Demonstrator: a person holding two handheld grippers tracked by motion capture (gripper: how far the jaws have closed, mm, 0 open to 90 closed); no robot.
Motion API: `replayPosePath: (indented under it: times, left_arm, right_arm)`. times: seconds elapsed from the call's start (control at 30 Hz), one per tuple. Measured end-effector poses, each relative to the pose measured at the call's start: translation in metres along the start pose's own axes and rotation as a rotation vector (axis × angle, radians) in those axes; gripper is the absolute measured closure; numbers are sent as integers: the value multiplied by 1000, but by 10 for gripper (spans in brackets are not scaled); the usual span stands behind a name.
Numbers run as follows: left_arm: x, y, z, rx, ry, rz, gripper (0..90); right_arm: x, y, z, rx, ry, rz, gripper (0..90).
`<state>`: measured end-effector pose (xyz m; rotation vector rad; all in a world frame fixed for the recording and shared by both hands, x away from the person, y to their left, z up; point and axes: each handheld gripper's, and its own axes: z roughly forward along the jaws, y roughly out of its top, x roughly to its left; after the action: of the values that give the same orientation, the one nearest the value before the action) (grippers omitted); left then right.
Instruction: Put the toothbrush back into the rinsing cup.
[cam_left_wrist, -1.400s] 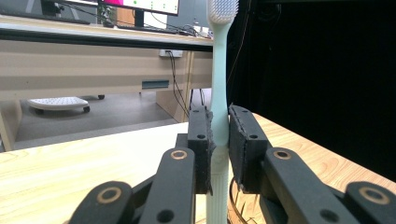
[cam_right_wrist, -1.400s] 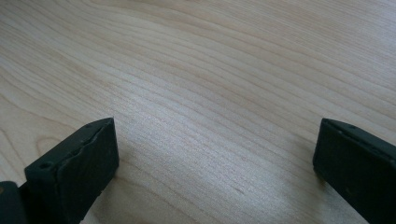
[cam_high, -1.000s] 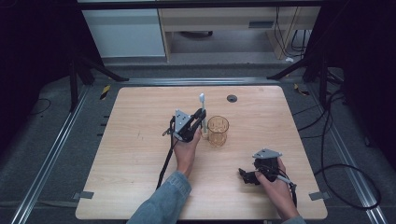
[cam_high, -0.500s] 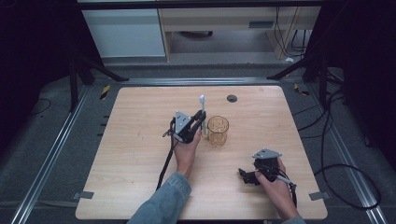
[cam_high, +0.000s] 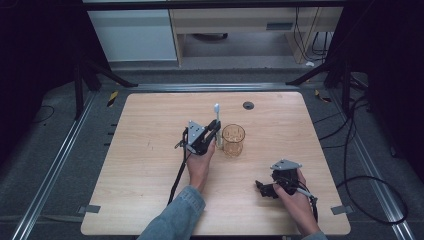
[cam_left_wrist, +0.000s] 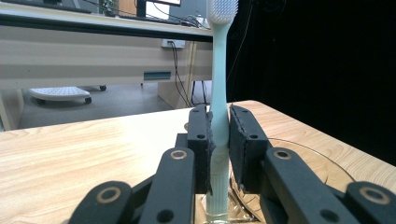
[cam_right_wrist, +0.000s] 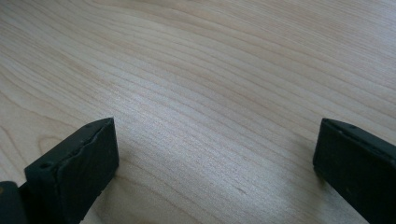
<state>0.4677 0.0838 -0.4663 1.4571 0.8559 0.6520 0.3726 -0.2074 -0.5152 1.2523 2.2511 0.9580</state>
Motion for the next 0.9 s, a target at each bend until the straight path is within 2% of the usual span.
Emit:
replayPosePath:
  times: [0.53, 0.9]
  left_arm:
    - [-1, -7, -3, 3, 0, 11, 782]
    - [-3, -6, -4, -11, 6, 38, 778]
  right_arm:
    - [0, 0, 0, 0, 0, 1, 6]
    - [0, 0, 0, 0, 0, 1, 5]
